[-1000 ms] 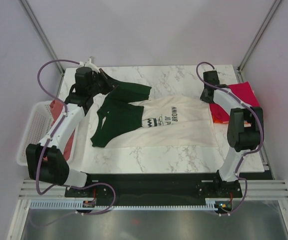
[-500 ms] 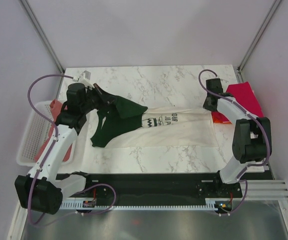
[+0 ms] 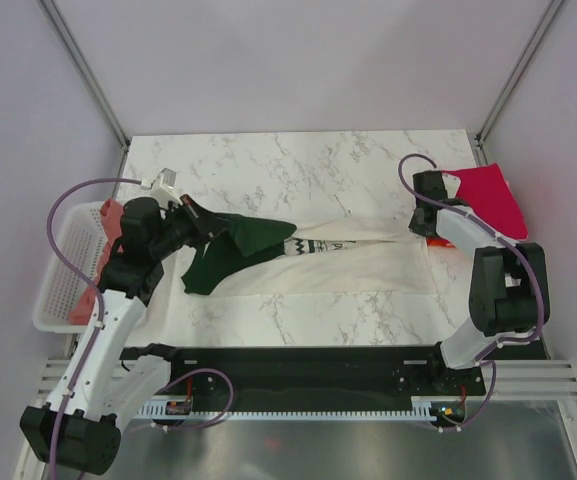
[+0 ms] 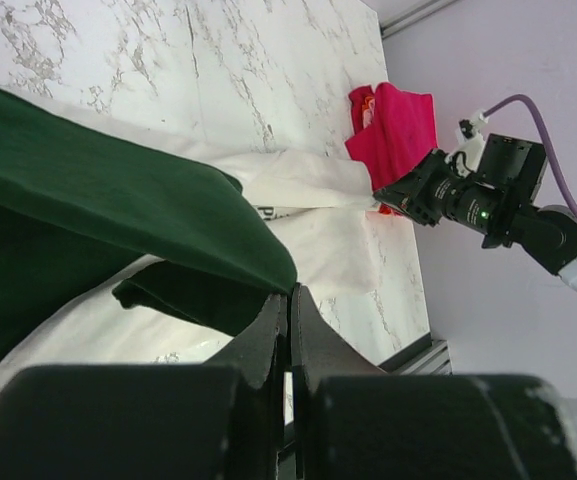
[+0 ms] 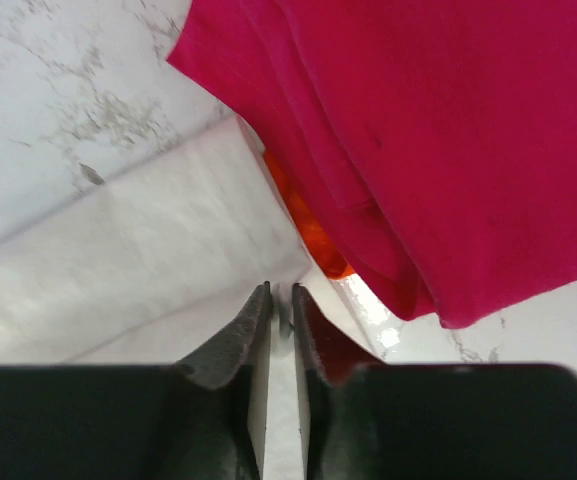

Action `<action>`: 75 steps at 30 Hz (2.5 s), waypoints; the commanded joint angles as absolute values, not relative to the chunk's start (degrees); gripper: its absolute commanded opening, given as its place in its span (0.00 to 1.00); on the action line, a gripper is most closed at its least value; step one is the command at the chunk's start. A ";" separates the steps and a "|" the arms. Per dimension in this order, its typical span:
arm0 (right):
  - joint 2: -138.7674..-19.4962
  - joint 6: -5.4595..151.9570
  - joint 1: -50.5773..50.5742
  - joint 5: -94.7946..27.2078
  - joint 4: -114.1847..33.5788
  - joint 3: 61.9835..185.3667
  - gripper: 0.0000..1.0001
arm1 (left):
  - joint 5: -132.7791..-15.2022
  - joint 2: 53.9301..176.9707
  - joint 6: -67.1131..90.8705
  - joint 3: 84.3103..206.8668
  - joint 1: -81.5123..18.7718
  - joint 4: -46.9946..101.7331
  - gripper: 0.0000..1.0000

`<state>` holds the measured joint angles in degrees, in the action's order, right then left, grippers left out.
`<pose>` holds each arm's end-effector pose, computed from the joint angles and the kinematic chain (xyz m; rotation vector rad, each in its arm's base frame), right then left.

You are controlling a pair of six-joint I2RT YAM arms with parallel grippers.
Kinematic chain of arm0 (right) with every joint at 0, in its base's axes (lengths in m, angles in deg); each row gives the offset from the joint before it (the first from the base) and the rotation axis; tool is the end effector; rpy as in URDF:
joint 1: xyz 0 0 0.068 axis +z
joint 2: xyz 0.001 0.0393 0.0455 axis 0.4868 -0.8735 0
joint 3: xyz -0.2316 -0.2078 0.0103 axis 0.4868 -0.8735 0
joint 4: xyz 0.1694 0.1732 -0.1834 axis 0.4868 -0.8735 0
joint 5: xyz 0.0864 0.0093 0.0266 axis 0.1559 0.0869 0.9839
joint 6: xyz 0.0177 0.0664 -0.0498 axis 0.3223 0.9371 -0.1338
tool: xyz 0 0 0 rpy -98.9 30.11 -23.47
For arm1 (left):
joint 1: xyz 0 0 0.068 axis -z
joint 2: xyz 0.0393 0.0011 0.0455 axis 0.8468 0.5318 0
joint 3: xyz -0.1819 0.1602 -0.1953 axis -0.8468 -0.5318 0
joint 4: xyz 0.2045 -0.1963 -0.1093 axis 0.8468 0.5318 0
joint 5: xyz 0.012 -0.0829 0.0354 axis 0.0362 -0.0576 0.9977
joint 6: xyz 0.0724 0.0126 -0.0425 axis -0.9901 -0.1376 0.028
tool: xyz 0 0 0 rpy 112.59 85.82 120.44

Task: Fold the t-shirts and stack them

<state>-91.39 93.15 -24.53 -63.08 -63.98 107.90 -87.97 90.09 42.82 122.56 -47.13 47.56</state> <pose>0.3899 0.0038 0.1856 0.6128 2.4179 -0.2642 0.2413 -0.0746 0.3551 -0.2756 1.9851 -0.9835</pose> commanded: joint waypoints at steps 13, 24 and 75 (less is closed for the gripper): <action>-74.35 97.80 -14.02 -52.46 -61.95 101.92 0.54 | -95.00 78.28 47.58 109.46 -46.97 51.00 0.02; -74.69 108.97 3.47 -37.31 -49.84 96.83 0.53 | -96.05 77.22 47.50 109.19 -46.97 52.32 0.02; -76.18 113.37 22.81 -51.89 -25.81 85.74 0.62 | -95.61 90.92 54.97 114.72 -41.52 42.57 0.02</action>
<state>-76.64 115.30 22.68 -48.09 -21.42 84.16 -95.79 89.15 52.33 111.53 -41.58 46.44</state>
